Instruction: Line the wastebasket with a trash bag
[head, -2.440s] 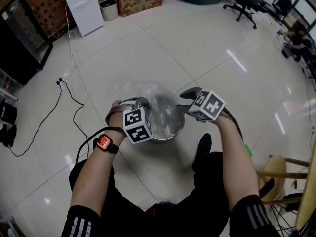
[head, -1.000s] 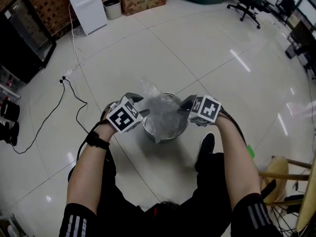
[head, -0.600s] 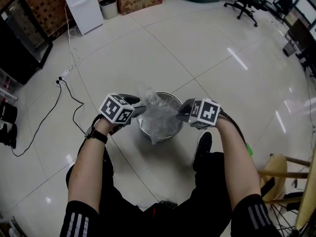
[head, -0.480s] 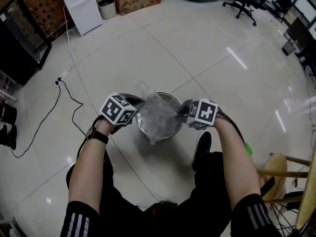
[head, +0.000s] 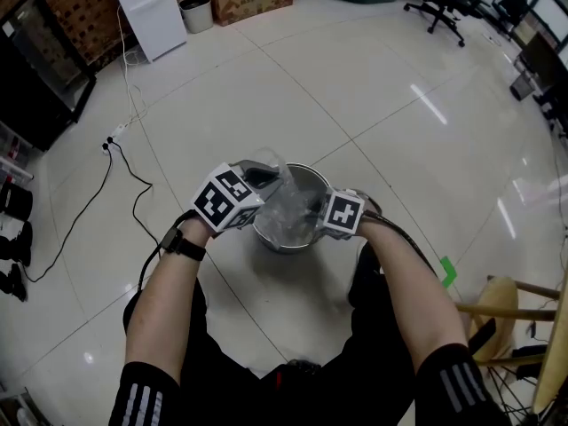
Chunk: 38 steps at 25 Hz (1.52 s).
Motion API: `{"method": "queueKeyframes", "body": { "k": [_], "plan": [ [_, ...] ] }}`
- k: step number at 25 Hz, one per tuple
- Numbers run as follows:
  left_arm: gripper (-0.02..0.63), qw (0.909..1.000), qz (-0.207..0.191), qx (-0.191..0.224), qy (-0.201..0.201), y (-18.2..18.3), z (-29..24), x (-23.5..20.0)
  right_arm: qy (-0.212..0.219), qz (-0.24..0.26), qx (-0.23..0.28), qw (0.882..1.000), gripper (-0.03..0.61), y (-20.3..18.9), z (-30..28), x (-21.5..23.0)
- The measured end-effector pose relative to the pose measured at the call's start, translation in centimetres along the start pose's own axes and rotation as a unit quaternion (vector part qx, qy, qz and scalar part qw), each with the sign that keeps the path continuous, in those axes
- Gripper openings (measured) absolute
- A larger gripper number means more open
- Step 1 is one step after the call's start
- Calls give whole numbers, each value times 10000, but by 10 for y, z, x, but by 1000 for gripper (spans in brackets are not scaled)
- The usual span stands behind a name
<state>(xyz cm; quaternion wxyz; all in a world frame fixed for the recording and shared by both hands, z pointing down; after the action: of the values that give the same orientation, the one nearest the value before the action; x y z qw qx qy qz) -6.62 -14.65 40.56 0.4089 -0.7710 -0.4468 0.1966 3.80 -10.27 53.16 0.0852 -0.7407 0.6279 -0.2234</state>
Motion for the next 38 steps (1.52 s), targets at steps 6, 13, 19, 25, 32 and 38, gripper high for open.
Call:
{"method": "queueKeyframes", "body": {
  "k": [6, 13, 19, 25, 32, 38],
  "plan": [
    [-6, 9942, -628, -680, -545, -36, -34, 48, 398, -27, -259, 9989, 117, -13, -15, -8],
    [-6, 9826, -1211, -1179, -764, -68, -53, 75, 130, -98, 472, 9988, 130, 4, 41, 8],
    [-6, 9748, -1720, -1179, -790, -62, -54, 91, -113, -1008, 2299, 9679, 159, 32, 93, 30],
    [-6, 9645, -2207, -1108, -941, -56, -57, 118, -310, -1523, 2706, 9501, 221, 57, 81, 34],
    [-6, 9539, -2578, -1071, -1100, -58, -57, 141, -150, -1157, 1781, 9771, 239, 69, 38, 19],
    [-6, 9488, -2724, -1047, -1206, -59, -51, 147, -134, -1033, 899, 9905, 149, 43, 16, 16]
  ]
}}
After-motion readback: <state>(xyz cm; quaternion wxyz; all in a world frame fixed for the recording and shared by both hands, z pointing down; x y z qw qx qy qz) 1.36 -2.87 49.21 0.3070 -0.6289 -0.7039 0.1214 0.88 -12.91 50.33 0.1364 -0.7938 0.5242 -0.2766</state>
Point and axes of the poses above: the fingertips, and each gripper's own axes: z backward along the fingers, x to its right, y out of its top, the point moved 5 cm from there along z, backward along the fingers, and after that the axes turned 9 degrees about y, right-handed, at the moved point
